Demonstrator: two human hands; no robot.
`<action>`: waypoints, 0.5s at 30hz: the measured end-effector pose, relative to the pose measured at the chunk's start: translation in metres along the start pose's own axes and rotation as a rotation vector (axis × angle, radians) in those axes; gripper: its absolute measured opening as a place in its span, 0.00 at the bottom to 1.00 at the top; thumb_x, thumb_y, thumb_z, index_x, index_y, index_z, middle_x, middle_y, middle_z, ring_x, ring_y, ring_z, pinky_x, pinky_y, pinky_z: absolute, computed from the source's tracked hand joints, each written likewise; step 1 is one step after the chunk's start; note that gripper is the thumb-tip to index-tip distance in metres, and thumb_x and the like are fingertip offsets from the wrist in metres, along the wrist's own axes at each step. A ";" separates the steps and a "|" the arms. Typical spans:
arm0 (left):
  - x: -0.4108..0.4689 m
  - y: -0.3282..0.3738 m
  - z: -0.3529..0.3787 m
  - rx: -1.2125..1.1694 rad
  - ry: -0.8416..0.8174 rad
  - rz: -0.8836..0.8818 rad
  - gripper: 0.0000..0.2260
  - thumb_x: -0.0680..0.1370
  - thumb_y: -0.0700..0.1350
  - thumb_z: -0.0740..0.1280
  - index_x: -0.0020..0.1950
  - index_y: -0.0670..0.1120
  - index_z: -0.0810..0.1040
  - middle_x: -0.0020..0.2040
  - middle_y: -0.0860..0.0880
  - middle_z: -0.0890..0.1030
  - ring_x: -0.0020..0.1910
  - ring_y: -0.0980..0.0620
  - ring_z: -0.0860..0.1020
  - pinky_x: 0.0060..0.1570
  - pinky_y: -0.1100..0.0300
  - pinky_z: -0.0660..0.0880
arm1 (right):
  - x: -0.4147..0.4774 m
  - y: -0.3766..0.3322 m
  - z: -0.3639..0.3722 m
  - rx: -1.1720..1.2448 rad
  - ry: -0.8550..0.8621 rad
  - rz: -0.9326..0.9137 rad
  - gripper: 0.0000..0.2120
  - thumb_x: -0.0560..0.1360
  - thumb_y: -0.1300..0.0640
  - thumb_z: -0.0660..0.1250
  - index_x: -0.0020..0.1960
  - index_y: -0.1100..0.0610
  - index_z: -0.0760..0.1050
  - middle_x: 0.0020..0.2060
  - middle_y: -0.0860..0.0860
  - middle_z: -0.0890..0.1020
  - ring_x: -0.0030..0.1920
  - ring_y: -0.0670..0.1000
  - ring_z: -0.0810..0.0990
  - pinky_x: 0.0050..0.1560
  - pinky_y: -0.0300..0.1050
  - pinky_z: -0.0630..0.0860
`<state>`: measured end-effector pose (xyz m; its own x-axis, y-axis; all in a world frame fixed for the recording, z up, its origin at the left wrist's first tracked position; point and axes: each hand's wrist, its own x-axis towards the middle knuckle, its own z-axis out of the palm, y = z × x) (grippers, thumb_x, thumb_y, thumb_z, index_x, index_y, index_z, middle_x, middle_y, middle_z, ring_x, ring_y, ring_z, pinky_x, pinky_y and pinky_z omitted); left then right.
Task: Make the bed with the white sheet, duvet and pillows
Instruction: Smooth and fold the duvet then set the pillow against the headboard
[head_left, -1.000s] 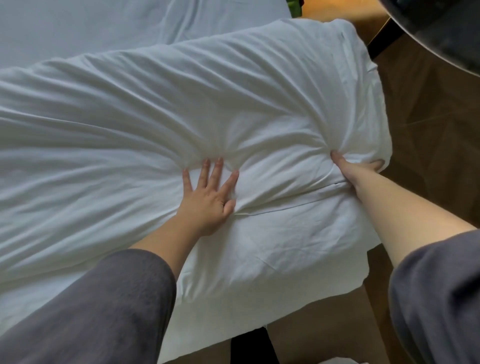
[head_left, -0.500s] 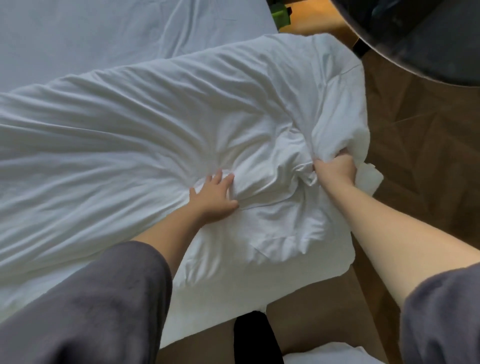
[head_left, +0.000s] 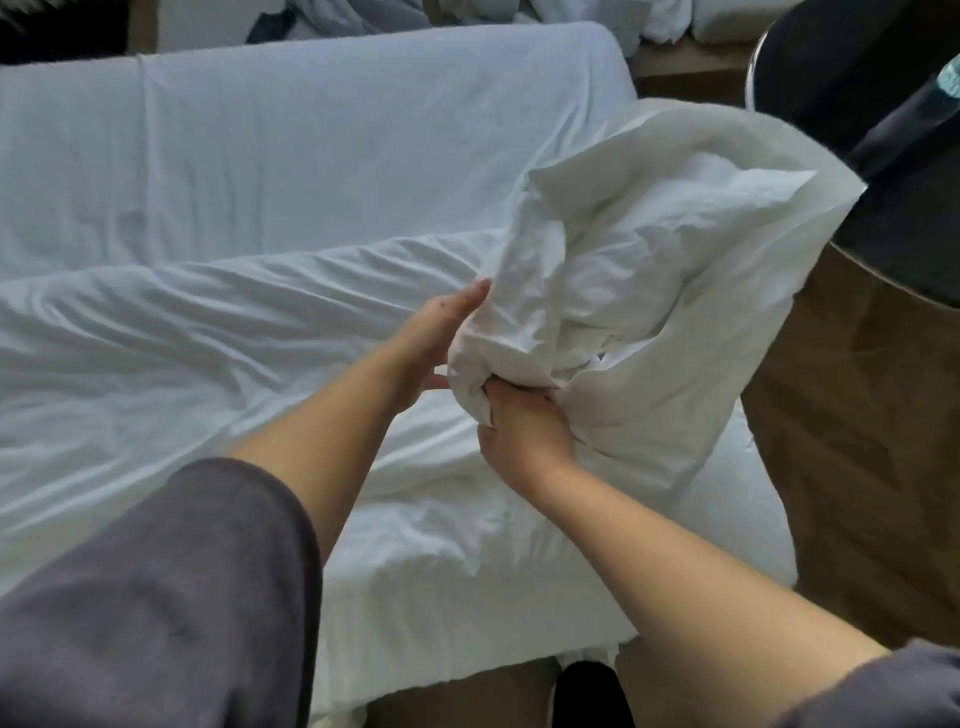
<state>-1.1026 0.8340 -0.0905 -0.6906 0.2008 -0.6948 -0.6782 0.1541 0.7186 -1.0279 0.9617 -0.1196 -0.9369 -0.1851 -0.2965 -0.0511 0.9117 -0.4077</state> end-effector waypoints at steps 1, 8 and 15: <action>-0.001 0.000 -0.006 0.026 0.021 0.038 0.29 0.70 0.67 0.68 0.65 0.54 0.73 0.58 0.53 0.82 0.55 0.52 0.81 0.48 0.55 0.78 | -0.004 -0.007 0.006 -0.057 -0.010 -0.027 0.11 0.76 0.62 0.60 0.56 0.56 0.74 0.49 0.55 0.83 0.49 0.59 0.80 0.39 0.45 0.66; 0.011 0.003 0.016 0.621 0.314 0.121 0.31 0.57 0.66 0.75 0.56 0.55 0.75 0.47 0.54 0.79 0.49 0.51 0.78 0.46 0.56 0.76 | -0.023 -0.013 0.007 -0.245 -0.100 -0.206 0.10 0.73 0.65 0.63 0.51 0.55 0.76 0.45 0.55 0.83 0.46 0.61 0.81 0.36 0.46 0.63; 0.004 0.007 0.025 0.791 0.437 0.067 0.06 0.72 0.53 0.67 0.44 0.52 0.77 0.37 0.52 0.74 0.39 0.47 0.71 0.40 0.57 0.66 | -0.047 0.036 -0.023 -0.163 -0.170 -0.284 0.12 0.71 0.54 0.72 0.52 0.56 0.75 0.42 0.55 0.83 0.46 0.60 0.80 0.43 0.47 0.66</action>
<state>-1.1040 0.8597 -0.0879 -0.8654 -0.1269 -0.4847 -0.3741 0.8072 0.4567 -0.9938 1.0119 -0.1005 -0.8073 -0.4848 -0.3364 -0.3679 0.8592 -0.3555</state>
